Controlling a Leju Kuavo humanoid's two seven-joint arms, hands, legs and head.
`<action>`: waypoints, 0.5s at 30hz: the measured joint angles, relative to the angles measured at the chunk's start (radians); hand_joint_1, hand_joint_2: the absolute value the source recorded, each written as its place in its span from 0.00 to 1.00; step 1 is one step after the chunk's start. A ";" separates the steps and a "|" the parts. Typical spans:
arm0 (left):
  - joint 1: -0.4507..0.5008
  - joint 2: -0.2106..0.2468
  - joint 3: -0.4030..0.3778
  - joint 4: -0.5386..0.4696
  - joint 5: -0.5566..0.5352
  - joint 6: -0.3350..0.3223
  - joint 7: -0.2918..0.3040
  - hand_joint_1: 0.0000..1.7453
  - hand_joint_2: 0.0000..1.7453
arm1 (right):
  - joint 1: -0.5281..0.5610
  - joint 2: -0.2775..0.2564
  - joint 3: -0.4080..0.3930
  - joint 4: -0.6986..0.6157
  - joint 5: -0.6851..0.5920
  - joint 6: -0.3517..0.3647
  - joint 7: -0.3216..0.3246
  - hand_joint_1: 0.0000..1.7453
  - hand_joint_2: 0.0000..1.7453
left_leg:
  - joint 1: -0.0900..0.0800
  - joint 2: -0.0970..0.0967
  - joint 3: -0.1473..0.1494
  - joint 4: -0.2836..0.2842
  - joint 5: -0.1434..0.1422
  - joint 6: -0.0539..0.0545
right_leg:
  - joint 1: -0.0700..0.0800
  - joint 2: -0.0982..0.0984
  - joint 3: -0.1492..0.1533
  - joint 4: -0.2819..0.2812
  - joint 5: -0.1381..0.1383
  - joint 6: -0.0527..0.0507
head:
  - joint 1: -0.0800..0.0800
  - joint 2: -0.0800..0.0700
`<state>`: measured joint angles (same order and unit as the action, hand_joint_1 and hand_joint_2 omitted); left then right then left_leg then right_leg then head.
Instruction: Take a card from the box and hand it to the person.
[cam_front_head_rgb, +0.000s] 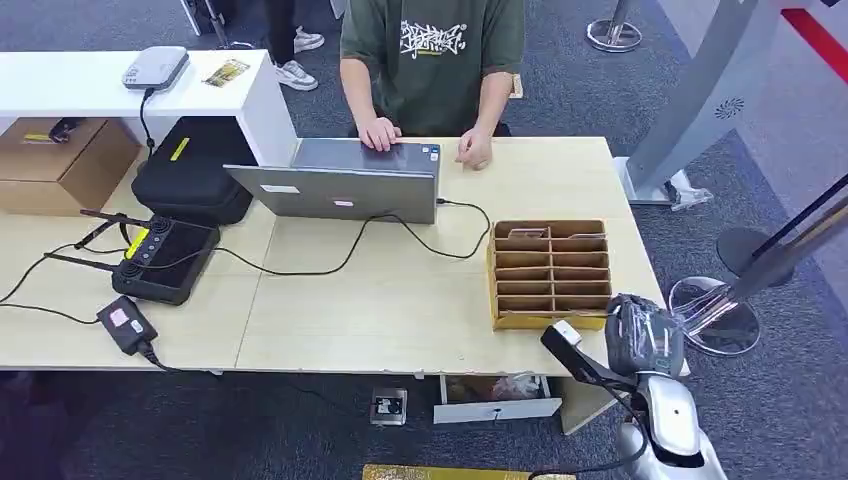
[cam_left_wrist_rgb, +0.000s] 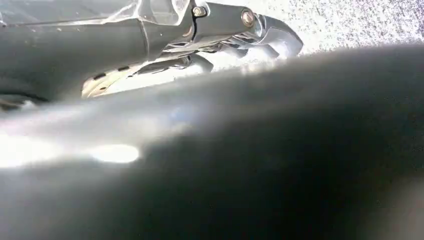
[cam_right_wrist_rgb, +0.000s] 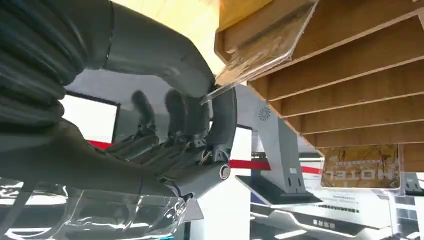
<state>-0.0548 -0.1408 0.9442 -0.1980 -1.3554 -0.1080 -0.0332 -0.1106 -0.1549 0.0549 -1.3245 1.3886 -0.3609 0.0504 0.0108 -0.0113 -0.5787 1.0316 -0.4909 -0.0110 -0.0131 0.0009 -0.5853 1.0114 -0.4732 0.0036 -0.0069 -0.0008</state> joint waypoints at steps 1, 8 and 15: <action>0.000 0.000 0.000 0.000 0.000 0.000 0.000 0.00 0.00 | 0.000 0.002 0.000 0.000 0.000 -0.002 -0.002 1.00 1.00 | 0.000 0.000 0.000 0.000 0.000 0.000 | 0.000 0.000 0.000 0.000 0.000 0.000 | 0.000 0.000; 0.000 0.000 0.000 0.000 0.000 0.000 -0.006 0.00 0.00 | -0.011 0.010 0.008 0.018 -0.029 -0.039 -0.045 1.00 1.00 | 0.000 0.000 0.000 0.000 0.000 0.000 | 0.000 0.000 0.000 0.000 0.000 0.000 | 0.000 0.000; -0.001 -0.001 0.000 0.000 0.000 0.000 -0.008 0.00 0.00 | -0.031 0.019 0.018 -0.010 -0.059 -0.140 -0.098 1.00 1.00 | 0.000 0.000 0.000 0.000 0.000 0.000 | 0.000 0.000 0.000 0.000 0.000 0.000 | 0.000 0.000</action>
<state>-0.0559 -0.1415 0.9438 -0.1980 -1.3554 -0.1080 -0.0408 -0.1416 -0.1362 0.0729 -1.3348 1.3294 -0.5009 -0.0477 0.0108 -0.0113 -0.5787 1.0317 -0.4908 -0.0110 -0.0131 0.0010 -0.5853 1.0115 -0.4732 0.0036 -0.0069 -0.0008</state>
